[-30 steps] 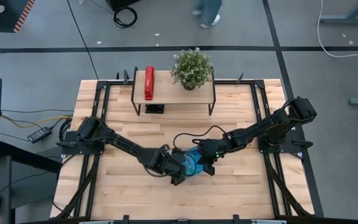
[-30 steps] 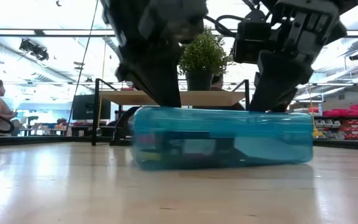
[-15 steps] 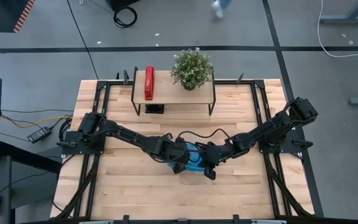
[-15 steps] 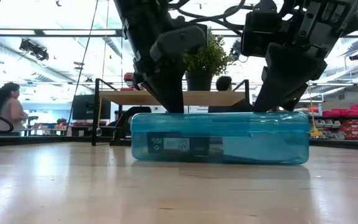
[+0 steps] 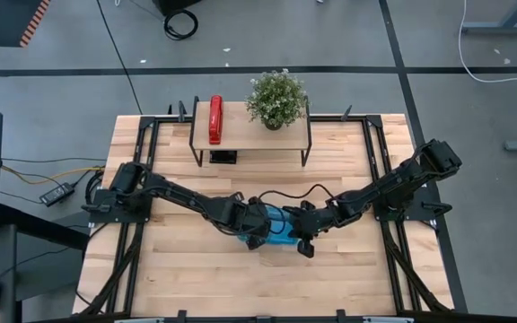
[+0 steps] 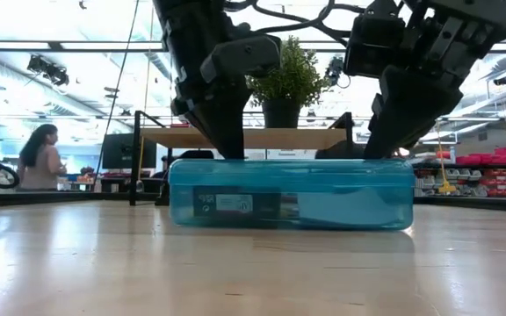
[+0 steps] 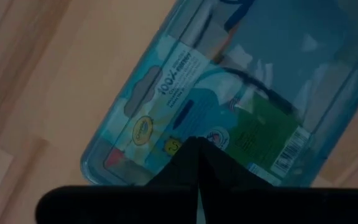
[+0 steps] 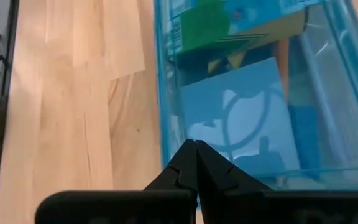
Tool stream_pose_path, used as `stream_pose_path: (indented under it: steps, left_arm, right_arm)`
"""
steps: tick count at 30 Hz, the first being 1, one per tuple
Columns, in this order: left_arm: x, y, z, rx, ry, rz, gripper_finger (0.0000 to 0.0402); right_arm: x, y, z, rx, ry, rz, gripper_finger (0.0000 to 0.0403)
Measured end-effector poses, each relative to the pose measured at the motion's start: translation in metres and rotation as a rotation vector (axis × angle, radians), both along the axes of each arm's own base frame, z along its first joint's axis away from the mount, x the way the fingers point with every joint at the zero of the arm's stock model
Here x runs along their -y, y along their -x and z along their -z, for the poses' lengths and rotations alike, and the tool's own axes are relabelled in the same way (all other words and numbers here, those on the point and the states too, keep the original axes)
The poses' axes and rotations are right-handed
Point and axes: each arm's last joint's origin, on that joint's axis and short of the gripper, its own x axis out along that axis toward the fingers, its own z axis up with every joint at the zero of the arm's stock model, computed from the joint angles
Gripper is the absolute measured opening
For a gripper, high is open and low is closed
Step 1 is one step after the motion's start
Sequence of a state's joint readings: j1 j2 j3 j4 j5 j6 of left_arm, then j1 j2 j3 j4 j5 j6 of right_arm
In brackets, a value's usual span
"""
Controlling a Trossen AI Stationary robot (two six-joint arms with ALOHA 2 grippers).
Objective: Pack school essentials
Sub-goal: Close the blue supply box
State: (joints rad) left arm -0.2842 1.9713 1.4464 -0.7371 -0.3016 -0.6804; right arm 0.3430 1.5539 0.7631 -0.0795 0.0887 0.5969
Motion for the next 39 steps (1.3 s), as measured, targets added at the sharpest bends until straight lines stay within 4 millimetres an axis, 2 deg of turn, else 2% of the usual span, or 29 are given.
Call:
stream_pose_path:
  steps: [8,15,22,31,35,39]
  left_arm:
    - [0.013,0.004,0.0,0.007,0.024,-0.019,0.0014]
    - [0.014,0.007,0.0,-0.012,0.022,-0.021,0.0004]
    - [0.004,0.004,0.0,-0.014,0.018,-0.045,0.0017]
    - [-0.009,0.001,-0.001,-0.025,-0.01,-0.028,0.0007]
    - [-0.01,0.0,-0.001,-0.024,-0.014,-0.033,0.0018]
    - [-0.01,0.0,-0.001,-0.021,-0.012,-0.04,0.001]
  right_arm:
    - [0.012,-0.003,0.0,-0.001,0.028,0.018,0.0006]
    - [0.016,-0.005,0.0,-0.003,0.018,0.026,0.0006]
    - [0.009,-0.003,0.0,-0.005,0.009,0.02,0.0006]
    - [0.004,-0.002,0.0,-0.006,-0.015,0.003,0.0006]
    - [0.004,-0.002,0.0,-0.006,-0.018,-0.001,0.0006]
    - [0.005,-0.002,0.0,-0.007,-0.018,-0.004,0.0006]
